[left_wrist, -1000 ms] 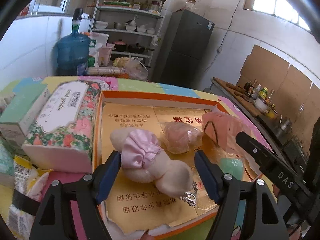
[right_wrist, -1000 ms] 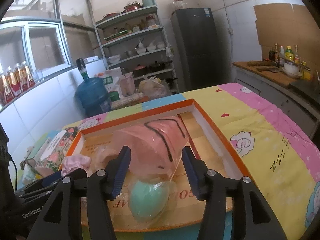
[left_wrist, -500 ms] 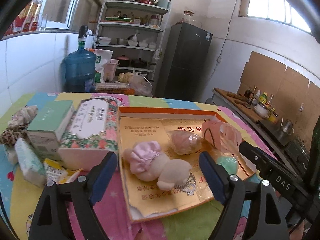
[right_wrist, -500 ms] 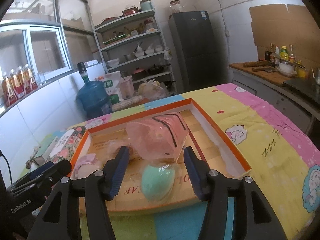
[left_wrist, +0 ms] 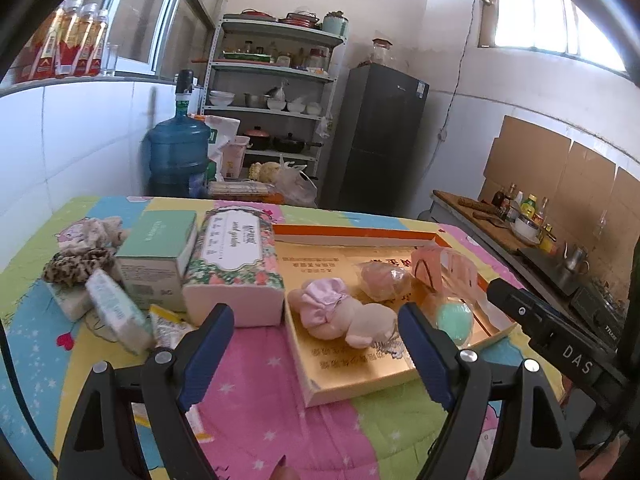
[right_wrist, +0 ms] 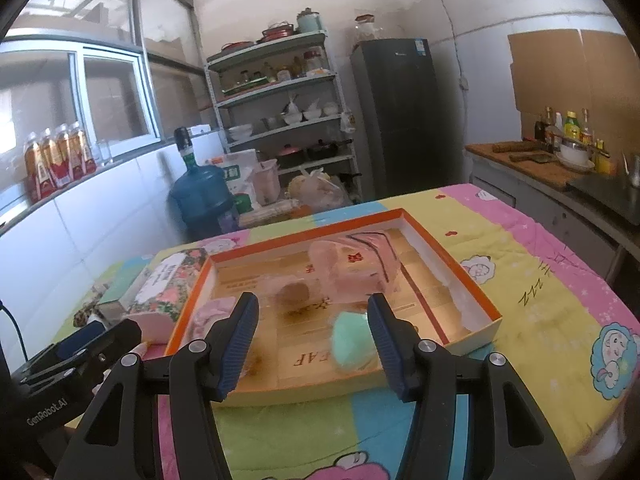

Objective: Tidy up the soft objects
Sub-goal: 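Withdraw both grippers from the box lid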

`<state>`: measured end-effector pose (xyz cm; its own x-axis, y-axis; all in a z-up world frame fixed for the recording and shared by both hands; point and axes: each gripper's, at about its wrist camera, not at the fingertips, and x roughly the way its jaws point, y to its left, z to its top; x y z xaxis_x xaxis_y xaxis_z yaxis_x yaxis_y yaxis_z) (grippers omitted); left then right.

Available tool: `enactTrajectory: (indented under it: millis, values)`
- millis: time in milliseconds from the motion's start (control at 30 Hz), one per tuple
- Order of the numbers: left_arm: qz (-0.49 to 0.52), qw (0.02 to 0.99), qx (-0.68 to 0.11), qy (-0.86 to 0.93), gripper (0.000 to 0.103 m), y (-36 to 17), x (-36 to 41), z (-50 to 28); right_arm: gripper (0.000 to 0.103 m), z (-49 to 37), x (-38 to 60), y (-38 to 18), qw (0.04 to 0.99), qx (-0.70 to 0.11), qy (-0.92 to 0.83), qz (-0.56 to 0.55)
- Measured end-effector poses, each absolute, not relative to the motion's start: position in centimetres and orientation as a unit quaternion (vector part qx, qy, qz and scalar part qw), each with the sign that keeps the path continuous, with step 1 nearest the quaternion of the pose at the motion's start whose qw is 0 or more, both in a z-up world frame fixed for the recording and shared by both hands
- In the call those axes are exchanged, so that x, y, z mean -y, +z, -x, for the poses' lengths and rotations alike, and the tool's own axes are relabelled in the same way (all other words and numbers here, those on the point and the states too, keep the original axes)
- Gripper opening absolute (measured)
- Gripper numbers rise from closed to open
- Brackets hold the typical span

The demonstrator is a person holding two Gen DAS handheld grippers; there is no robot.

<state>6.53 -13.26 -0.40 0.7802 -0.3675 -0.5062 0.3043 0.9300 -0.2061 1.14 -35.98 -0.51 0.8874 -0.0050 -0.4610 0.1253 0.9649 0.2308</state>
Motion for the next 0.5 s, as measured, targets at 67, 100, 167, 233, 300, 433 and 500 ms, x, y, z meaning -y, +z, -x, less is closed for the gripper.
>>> enactTrajectory:
  millis: [67, 100, 167, 233, 300, 433, 500]
  values:
    - [0.06, 0.943, -0.277, -0.177, 0.084, -0.2, 12.6, -6.0, 0.058, -0.6, 35.3, -0.1, 0.964, -0.231, -0.03, -0.124]
    - [0.061, 0.943, -0.276, -0.177, 0.084, -0.1, 12.5, -5.8, 0.058, -0.5, 35.1, 0.0, 0.965, -0.23, -0.029, -0.122]
    - [0.062, 0.944, -0.273, -0.176, 0.084, 0.1, 12.1, -5.4, 0.058, -0.1, 34.5, 0.4, 0.966, -0.228, -0.026, -0.117]
    - [0.062, 0.944, -0.271, -0.175, 0.084, 0.2, 11.7, -5.0, 0.058, 0.3, 33.9, 0.8, 0.967, -0.225, -0.023, -0.113]
    - [0.063, 0.946, -0.267, -0.174, 0.084, 0.5, 11.2, -4.6, 0.058, 0.6, 33.4, 1.0, 0.968, -0.223, -0.021, -0.11]
    - [0.064, 0.948, -0.26, -0.171, 0.084, 1.0, 10.2, -3.8, 0.058, 1.2, 32.1, 1.8, 0.971, -0.217, -0.016, -0.101]
    - [0.065, 0.949, -0.258, -0.171, 0.084, 1.0, 9.8, -3.4, 0.058, 1.4, 31.6, 2.0, 0.972, -0.214, -0.014, -0.097]
